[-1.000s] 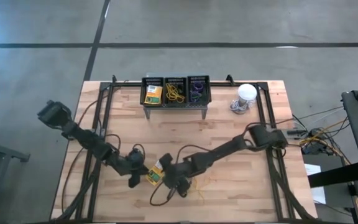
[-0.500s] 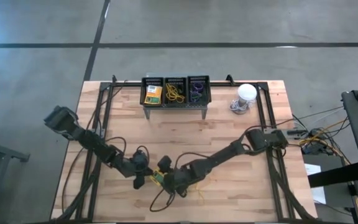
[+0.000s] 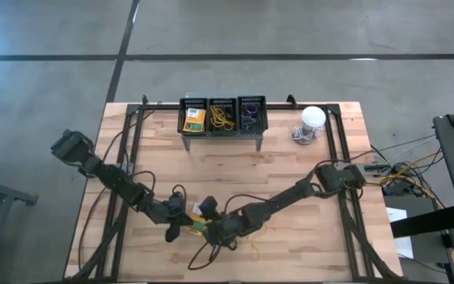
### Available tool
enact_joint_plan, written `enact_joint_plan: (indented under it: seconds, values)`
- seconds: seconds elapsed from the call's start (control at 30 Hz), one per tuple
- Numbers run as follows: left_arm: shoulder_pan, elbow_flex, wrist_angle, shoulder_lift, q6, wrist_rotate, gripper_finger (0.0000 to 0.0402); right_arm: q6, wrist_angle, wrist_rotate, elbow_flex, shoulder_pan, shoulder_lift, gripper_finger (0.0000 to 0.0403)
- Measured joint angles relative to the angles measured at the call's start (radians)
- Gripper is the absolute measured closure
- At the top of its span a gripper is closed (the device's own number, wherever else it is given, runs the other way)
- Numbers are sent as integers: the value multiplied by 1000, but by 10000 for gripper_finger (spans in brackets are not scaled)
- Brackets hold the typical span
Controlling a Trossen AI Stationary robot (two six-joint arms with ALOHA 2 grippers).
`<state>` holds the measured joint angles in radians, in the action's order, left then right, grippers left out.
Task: Pick & Place Office Desk Supplies
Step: Put the crayon box into the left black bin
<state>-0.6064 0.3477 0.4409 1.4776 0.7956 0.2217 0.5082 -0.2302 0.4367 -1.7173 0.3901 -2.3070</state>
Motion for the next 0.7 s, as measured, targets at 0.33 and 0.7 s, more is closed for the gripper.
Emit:
enact_joint_plan:
  seconds: [0.33,0.7]
  values:
    - [0,64,-314,-91,90,19,371,-32,-112,-102,-22,-4,18,185]
    - [3,53,-483,-88,165,65,398,54,-90,-159,-23,-19,-25,104]
